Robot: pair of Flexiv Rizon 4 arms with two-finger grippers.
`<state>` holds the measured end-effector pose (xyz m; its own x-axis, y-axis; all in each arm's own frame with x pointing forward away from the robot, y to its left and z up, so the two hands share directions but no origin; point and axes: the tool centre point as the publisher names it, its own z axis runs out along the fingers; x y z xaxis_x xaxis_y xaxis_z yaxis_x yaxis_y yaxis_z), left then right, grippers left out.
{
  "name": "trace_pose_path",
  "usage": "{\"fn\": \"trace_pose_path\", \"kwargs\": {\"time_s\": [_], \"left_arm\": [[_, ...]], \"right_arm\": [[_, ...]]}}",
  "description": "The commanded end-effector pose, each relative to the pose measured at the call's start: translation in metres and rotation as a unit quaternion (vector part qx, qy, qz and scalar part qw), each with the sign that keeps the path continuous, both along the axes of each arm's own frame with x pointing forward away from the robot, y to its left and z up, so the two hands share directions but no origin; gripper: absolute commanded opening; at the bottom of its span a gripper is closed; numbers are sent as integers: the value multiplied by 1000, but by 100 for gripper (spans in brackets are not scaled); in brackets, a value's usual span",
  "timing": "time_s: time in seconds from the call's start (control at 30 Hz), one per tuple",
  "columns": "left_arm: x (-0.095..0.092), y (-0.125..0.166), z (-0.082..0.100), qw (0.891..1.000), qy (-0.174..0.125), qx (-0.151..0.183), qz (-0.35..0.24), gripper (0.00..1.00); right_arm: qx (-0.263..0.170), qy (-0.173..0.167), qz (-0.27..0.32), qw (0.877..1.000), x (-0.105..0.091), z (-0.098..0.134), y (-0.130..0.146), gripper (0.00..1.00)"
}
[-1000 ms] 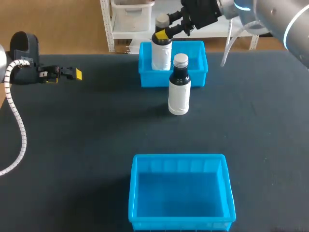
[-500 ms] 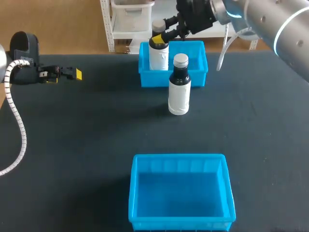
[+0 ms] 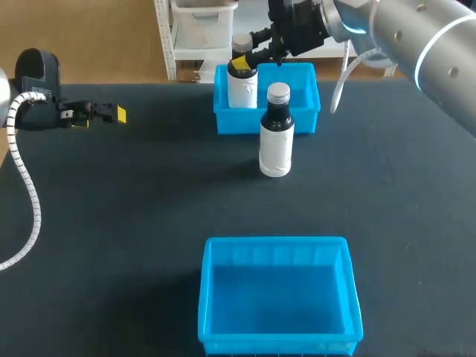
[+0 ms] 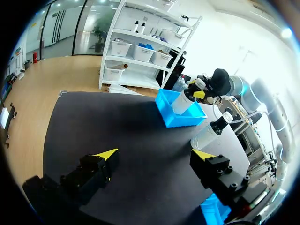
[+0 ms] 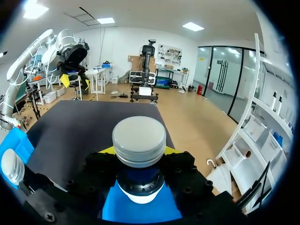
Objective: Pick up the bottle, and place it in the far bin if it is heavy, or in the near bin if it is light.
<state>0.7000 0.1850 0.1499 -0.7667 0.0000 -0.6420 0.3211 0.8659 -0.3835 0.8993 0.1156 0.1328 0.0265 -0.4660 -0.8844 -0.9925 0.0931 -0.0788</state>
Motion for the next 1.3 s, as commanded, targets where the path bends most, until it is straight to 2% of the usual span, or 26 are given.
{"fn": "trace_pose_path", "kwargs": {"time_s": [0.03, 0.37, 0.4, 0.43, 0.47, 0.97, 1.3], "left_arm": [[0, 0, 0, 1000, 0, 0, 0, 100], [0, 0, 0, 1000, 0, 0, 0, 100], [0, 0, 0, 1000, 0, 0, 0, 100], [0, 0, 0, 1000, 0, 0, 0, 100], [0, 0, 0, 1000, 0, 0, 0, 100], [0, 0, 0, 1000, 0, 0, 0, 100], [0, 0, 0, 1000, 0, 0, 0, 100]], "right_arm": [[-4, 63, 114, 991, 11, 0, 1, 0], [-3, 69, 116, 991, 12, -2, 0, 0], [-4, 70, 116, 991, 12, -2, 0, 13], [-6, 71, 117, 991, 12, -3, 0, 63], [-6, 71, 117, 991, 12, -3, 0, 100], [-1, 65, 91, 994, 11, 6, -22, 100], [-5, 58, 35, 998, 0, 13, -69, 100]]}}
